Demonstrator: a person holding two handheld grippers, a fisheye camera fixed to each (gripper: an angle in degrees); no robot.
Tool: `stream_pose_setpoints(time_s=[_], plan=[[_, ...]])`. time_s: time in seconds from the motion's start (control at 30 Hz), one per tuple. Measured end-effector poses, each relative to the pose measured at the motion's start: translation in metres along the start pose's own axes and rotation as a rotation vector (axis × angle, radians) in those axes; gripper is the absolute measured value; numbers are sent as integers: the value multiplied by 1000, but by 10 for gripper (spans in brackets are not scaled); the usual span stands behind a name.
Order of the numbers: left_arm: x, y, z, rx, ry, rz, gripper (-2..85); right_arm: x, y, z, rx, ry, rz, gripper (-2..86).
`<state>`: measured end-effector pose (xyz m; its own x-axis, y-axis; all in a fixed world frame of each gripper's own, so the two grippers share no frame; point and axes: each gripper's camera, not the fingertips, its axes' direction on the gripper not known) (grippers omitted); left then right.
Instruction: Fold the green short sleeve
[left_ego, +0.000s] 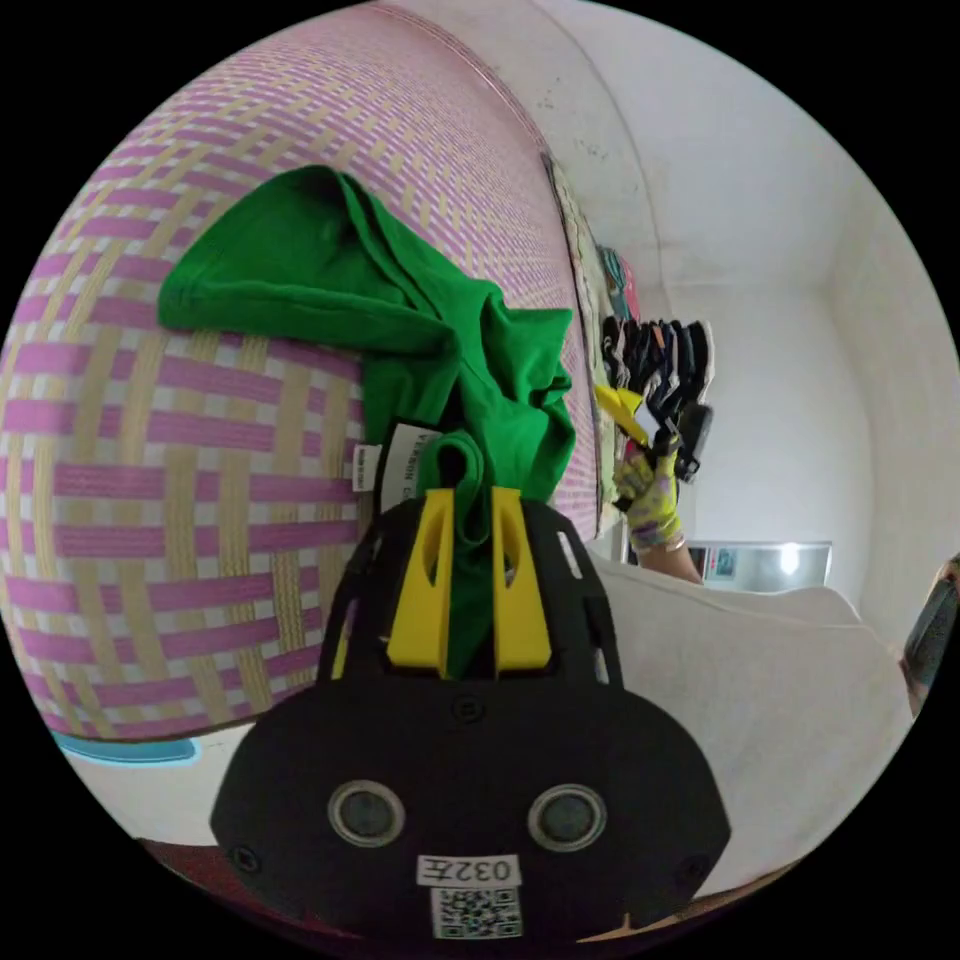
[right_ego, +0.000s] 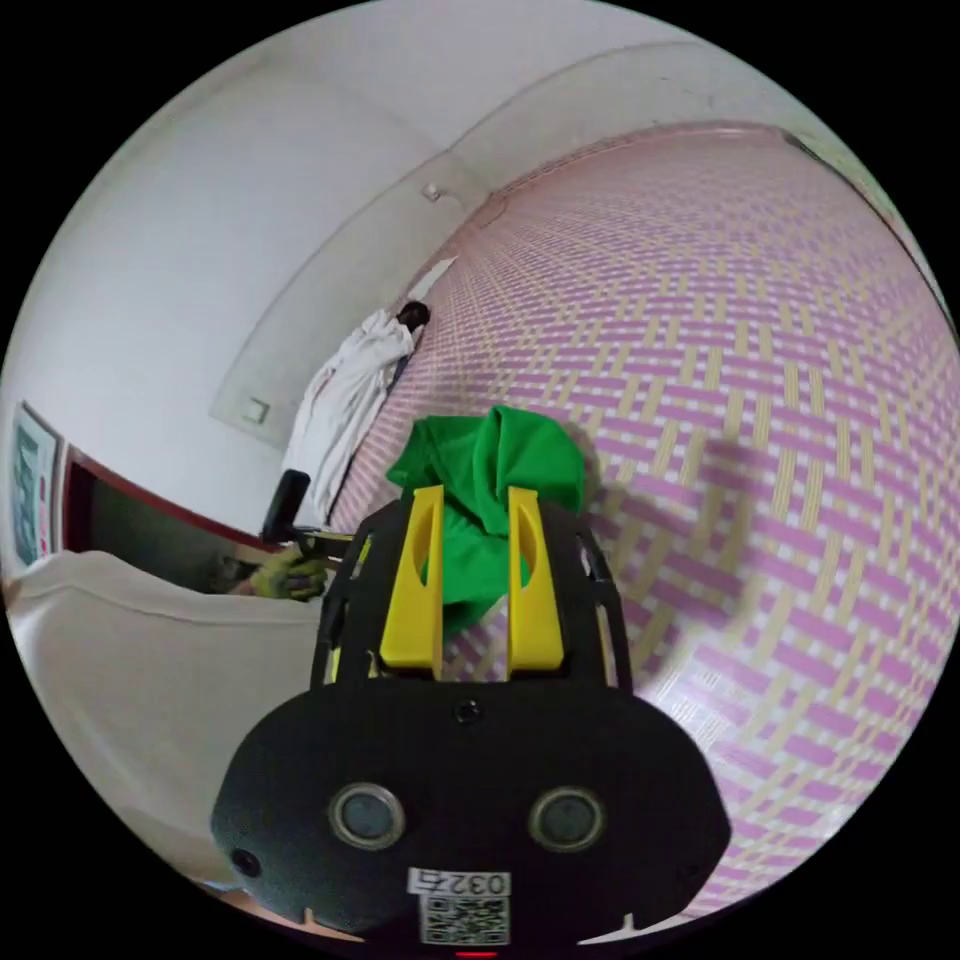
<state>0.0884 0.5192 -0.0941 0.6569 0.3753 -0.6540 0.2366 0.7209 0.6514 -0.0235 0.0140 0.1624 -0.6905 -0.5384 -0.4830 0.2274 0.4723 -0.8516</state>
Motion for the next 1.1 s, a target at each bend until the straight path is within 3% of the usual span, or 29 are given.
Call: stream_pose_setpoints(time_s=[0.1, 0.27, 0.37, 0.5, 0.6, 0.67, 0.77, 0.9, 1.1], plan=[[-16, 0, 1, -2, 22, 49, -12, -40, -29, 45, -99, 98, -149, 100], [-60, 16, -5, 66, 283, 112, -16, -67, -54, 175, -395, 340, -229, 58], [-81, 17, -28, 163, 406, 139, -16, -46, -55, 215, -500, 286, -184, 0], [-81, 3, -85, 302, 464, 230, -16, -19, -60, 152, -202, -32, -64, -8], [-51, 1, -147, 437, 487, 394, -16, 16, -39, 55, 189, -324, 0, -9], [-30, 16, -194, 561, 527, 525, -15, 40, 8, -17, 472, -480, -11, -10], [-35, 41, -222, 644, 571, 602, -15, 68, 90, -72, 711, -631, -31, -10], [-88, 71, -203, 624, 502, 534, -16, 97, 190, -71, 737, -600, 64, -9], [-277, 104, -85, 390, 270, -22, -16, 172, 327, 34, 447, -423, 583, 13]])
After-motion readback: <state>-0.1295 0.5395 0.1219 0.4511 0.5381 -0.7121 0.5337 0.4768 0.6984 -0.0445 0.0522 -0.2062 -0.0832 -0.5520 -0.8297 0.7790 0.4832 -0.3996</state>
